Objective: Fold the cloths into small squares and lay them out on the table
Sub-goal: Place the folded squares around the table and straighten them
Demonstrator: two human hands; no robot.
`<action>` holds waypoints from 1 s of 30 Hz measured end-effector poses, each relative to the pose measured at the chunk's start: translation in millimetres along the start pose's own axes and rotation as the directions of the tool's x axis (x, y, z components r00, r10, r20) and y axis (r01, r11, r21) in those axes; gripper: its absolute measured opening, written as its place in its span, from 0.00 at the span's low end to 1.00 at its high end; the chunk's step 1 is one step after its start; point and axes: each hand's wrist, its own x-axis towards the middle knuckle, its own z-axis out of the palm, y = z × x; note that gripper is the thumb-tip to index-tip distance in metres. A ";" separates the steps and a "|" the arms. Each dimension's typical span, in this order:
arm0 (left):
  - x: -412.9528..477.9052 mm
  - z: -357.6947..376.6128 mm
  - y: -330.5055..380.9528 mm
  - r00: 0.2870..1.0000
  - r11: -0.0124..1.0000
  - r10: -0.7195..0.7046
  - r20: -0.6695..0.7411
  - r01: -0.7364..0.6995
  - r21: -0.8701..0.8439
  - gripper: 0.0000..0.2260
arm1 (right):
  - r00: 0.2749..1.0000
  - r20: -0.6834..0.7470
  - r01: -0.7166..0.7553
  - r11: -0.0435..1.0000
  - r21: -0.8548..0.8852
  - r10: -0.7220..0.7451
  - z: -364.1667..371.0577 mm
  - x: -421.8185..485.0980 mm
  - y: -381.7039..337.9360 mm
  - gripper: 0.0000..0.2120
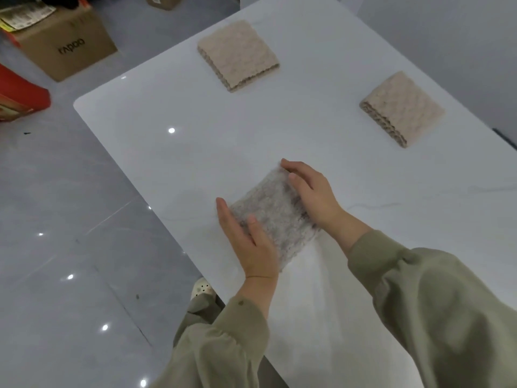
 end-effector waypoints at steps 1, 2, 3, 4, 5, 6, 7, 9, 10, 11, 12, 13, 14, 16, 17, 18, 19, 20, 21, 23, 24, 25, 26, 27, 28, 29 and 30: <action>-0.8 0.5 0.5 1.000 1.000 0.009 0.011 -0.009 0.012 0.26 | 1.000 -0.005 -0.008 1.000 -0.005 0.008 -1.1 -0.9 0.8 0.16; -1.6 1.3 1.3 1.000 1.000 0.016 0.025 -0.016 0.021 0.27 | 1.000 0.004 -0.015 1.000 -0.014 0.015 -0.5 -2.3 1.9 0.16; -1.7 2.4 2.0 0.999 1.000 0.013 0.040 -0.014 0.026 0.27 | 1.000 0.019 -0.017 0.999 -0.029 0.018 1.8 -4.0 3.5 0.16; -1.2 3.2 2.3 0.999 1.000 0.001 0.054 -0.002 0.027 0.27 | 0.999 0.031 -0.017 0.999 -0.045 0.019 4.7 -5.6 4.9 0.16; -0.9 3.2 3.4 0.998 1.000 -0.012 0.066 0.010 0.027 0.28 | 0.999 0.033 -0.021 0.998 -0.051 0.023 7.0 -7.0 5.5 0.17; -0.5 1.9 4.3 0.997 0.999 -0.016 0.072 0.014 0.032 0.28 | 0.999 0.021 -0.029 0.999 -0.044 0.030 8.2 -7.7 4.7 0.17; -0.3 -0.9 5.7 0.997 0.999 -0.006 0.079 0.002 0.048 0.28 | 0.999 -0.002 -0.039 0.999 -0.030 0.039 7.7 -8.1 2.6 0.17; 1.7 -8.9 8.5 0.992 0.990 0.057 0.109 -0.070 0.120 0.27 | 0.996 -0.064 -0.067 0.998 -0.004 0.067 2.9 -8.8 -3.7 0.17; 4.5 -13.6 10.0 0.985 0.977 0.103 0.140 -0.126 0.170 0.27 | 0.993 -0.095 -0.073 0.997 -0.010 0.072 0.1 -9.5 -7.0 0.17; 9.1 -18.7 12.1 0.970 0.955 0.154 0.186 -0.195 0.225 0.27 | 0.990 -0.122 -0.072 0.997 -0.027 0.068 -2.2 -10.2 -10.3 0.17; 15.4 -23.3 15.1 0.947 0.919 0.208 0.244 -0.274 0.284 0.28 | 0.987 -0.146 -0.070 0.997 -0.046 0.062 -3.9 -10.9 -14.0 0.17; 23.6 -27.5 19.5 0.915 0.869 0.256 0.313 -0.359 0.340 0.28 | 0.985 -0.164 -0.071 0.995 -0.065 0.060 -4.5 -11.7 -18.4 0.18; 33.1 -31.1 24.9 0.875 0.811 0.285 0.392 -0.438 0.388 0.28 | 0.982 -0.179 -0.072 0.993 -0.089 0.055 -4.3 -12.5 -23.6 0.18; 55.7 -36.5 38.6 0.790 0.675 0.288 0.541 -0.568 0.471 0.29 | 0.977 -0.211 -0.070 0.983 -0.167 0.033 -1.7 -13.6 -36.1 0.19; 68.8 -38.9 46.0 0.749 0.587 0.288 0.597 -0.630 0.508 0.29 | 0.972 -0.233 -0.069 0.974 -0.214 0.017 1.0 -13.7 -43.5 0.19; 82.5 -41.2 54.1 0.707 0.489 0.289 0.645 -0.689 0.535 0.29 | 0.967 -0.254 -0.071 0.963 -0.261 0.002 4.5 -12.8 -51.1 0.19; 96.9 -43.3 62.5 0.667 0.397 0.280 0.690 -0.735 0.550 0.29 | 0.961 -0.275 -0.075 0.950 -0.304 -0.012 9.1 -10.9 -58.9 0.19; 112.1 -45.4 71.3 0.632 0.323 0.256 0.732 -0.770 0.551 0.29 | 0.954 -0.297 -0.084 0.936 -0.342 -0.023 14.7 -7.4 -66.7 0.19; 127.8 -47.7 79.9 0.600 0.263 0.223 0.768 -0.796 0.546 0.30 | 0.946 -0.322 -0.100 0.920 -0.380 -0.030 21.1 -2.6 -74.7 0.20; 157.6 -53.2 96.7 0.556 0.160 0.161 0.816 -0.830 0.534 0.30 | 0.930 -0.366 -0.148 0.875 -0.462 -0.035 36.1 9.9 -91.9 0.21; 171.9 -56.6 105.3 0.532 0.107 0.146 0.834 -0.847 0.521 0.31 | 0.921 -0.387 -0.178 0.846 -0.503 -0.037 44.3 16.7 -101.1 0.22; 186.0 -60.5 114.6 0.502 0.061 0.137 0.854 -0.865 0.499 0.31 | 0.911 -0.411 -0.210 0.816 -0.538 -0.036 53.1 23.0 -110.8 0.23; 200.3 -64.8 124.3 0.471 0.024 0.130 0.873 -0.881 0.472 0.31 | 0.899 -0.437 -0.240 0.789 -0.566 -0.040 62.6 28.8 -121.0 0.24; 215.1 -70.0 133.8 0.440 -0.007 0.131 0.889 -0.896 0.444 0.31 | 0.886 -0.460 -0.264 0.763 -0.590 -0.050 72.3 34.8 -131.1 0.24; 230.5 -75.7 143.5 0.408 -0.040 0.136 0.903 -0.908 0.416 0.31 | 0.874 -0.482 -0.285 0.740 -0.610 -0.060 82.4 41.0 -141.2 0.24; 245.5 -81.4 152.8 0.375 -0.075 0.143 0.916 -0.919 0.388 0.31 | 0.861 -0.504 -0.308 0.719 -0.623 -0.067 92.1 46.9 -151.2 0.25; 260.2 -86.7 162.2 0.342 -0.105 0.150 0.928 -0.927 0.359 0.31 | 0.847 -0.527 -0.335 0.703 -0.628 -0.068 101.3 52.8 -160.5 0.25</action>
